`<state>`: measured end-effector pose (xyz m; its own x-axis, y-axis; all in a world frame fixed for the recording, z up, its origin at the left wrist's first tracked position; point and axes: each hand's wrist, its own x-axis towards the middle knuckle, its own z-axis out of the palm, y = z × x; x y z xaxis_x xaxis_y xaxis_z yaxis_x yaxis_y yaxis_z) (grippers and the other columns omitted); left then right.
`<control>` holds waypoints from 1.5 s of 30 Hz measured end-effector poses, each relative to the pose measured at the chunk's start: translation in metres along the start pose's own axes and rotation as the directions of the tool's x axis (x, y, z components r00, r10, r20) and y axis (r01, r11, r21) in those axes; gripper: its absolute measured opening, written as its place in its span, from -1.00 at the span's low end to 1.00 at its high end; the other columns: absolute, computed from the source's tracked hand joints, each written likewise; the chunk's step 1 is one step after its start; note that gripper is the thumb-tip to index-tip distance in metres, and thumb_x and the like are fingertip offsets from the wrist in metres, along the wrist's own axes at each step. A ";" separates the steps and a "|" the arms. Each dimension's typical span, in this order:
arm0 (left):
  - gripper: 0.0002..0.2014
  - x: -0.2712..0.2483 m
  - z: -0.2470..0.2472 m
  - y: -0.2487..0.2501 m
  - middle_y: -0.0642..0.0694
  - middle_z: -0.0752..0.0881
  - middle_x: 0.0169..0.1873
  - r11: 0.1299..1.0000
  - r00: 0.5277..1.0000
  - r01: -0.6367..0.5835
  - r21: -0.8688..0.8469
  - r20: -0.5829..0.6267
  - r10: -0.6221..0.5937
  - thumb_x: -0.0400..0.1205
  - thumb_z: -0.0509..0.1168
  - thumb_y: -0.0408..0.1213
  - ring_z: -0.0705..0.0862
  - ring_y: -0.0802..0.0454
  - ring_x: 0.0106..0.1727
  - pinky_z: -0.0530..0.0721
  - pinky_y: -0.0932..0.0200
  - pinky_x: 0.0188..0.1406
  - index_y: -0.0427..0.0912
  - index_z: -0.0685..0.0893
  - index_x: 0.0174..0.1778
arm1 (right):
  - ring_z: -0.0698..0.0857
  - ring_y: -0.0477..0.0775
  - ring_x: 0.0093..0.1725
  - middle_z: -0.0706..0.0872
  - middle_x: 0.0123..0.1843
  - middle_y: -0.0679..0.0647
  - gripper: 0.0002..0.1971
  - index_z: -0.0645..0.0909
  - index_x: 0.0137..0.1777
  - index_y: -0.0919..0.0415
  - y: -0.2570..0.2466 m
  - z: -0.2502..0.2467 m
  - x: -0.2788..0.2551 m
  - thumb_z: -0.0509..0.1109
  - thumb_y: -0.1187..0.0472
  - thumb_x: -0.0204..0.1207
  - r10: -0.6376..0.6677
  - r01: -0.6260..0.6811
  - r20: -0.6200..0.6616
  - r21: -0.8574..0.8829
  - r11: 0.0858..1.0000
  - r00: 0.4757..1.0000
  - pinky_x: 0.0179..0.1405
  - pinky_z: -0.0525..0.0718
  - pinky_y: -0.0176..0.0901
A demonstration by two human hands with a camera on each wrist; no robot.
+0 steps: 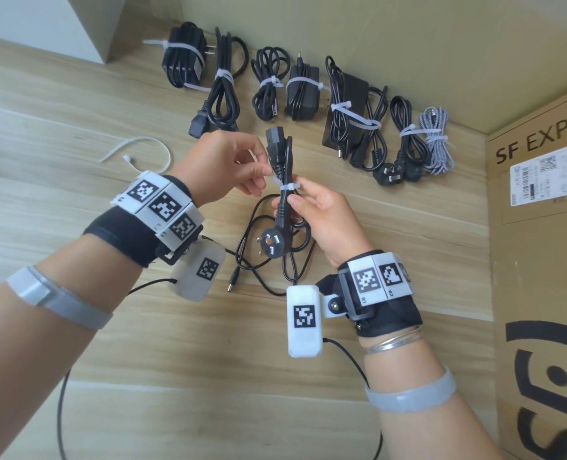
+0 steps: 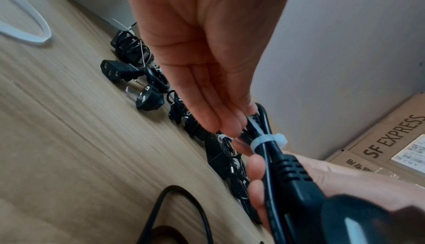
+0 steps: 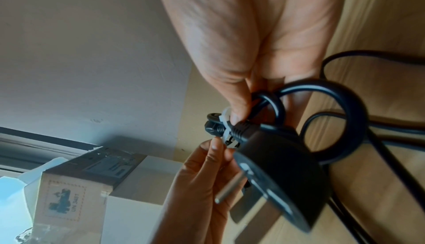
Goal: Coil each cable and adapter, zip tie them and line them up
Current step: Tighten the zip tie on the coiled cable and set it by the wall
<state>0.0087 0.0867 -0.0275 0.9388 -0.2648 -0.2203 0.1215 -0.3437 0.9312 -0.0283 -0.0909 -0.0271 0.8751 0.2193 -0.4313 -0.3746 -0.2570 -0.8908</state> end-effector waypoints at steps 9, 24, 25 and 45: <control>-0.84 0.000 0.003 0.003 -0.04 0.73 -0.44 0.996 0.999 -0.043 0.079 -0.017 0.045 0.54 0.37 -0.31 0.76 0.04 -0.38 0.78 0.17 -0.25 -0.07 0.57 -0.34 | 0.71 -0.12 -0.06 0.76 -0.17 -0.08 -0.69 0.51 0.29 0.03 -0.001 -0.002 0.000 0.17 0.37 0.67 0.008 -0.008 0.017 -0.001 1.000 1.000 0.07 0.66 -0.19; -0.84 0.004 0.006 0.009 0.02 0.72 -0.44 0.982 0.994 -0.104 0.160 -0.019 0.109 0.56 0.35 -0.26 0.76 0.11 -0.38 0.77 0.20 -0.25 -0.04 0.56 -0.33 | 0.70 0.01 0.10 0.77 -0.01 0.03 -0.63 0.47 0.45 0.30 -0.001 -0.005 0.004 0.21 0.33 0.66 0.062 -0.062 -0.028 0.015 0.998 0.998 0.36 0.57 0.08; -0.84 0.003 0.006 0.009 0.02 0.72 -0.44 0.981 0.994 -0.108 0.159 -0.015 0.112 0.56 0.35 -0.27 0.76 0.11 -0.38 0.77 0.20 -0.25 -0.03 0.56 -0.33 | 0.71 0.00 0.05 0.77 -0.08 -0.02 -0.67 0.52 0.41 0.25 -0.001 -0.006 0.002 0.20 0.34 0.66 0.051 -0.051 -0.014 0.032 0.998 0.999 0.32 0.59 0.09; -0.88 0.003 0.011 -0.001 0.04 0.72 -0.46 0.960 0.976 -0.192 0.206 -0.065 0.209 0.56 0.37 -0.26 0.74 0.21 -0.39 0.66 0.46 -0.38 -0.17 0.59 -0.26 | 0.72 -0.06 -0.07 0.76 -0.13 0.00 -0.71 0.56 0.20 0.01 0.001 -0.011 -0.002 0.16 0.38 0.67 0.018 -0.031 0.086 0.152 0.988 0.996 0.18 0.64 -0.05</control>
<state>0.0080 0.0761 -0.0328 0.9624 -0.2717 -0.0012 -0.1301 -0.4646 0.8759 -0.0268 -0.1014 -0.0256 0.8387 0.2949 -0.4579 -0.4438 -0.1173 -0.8884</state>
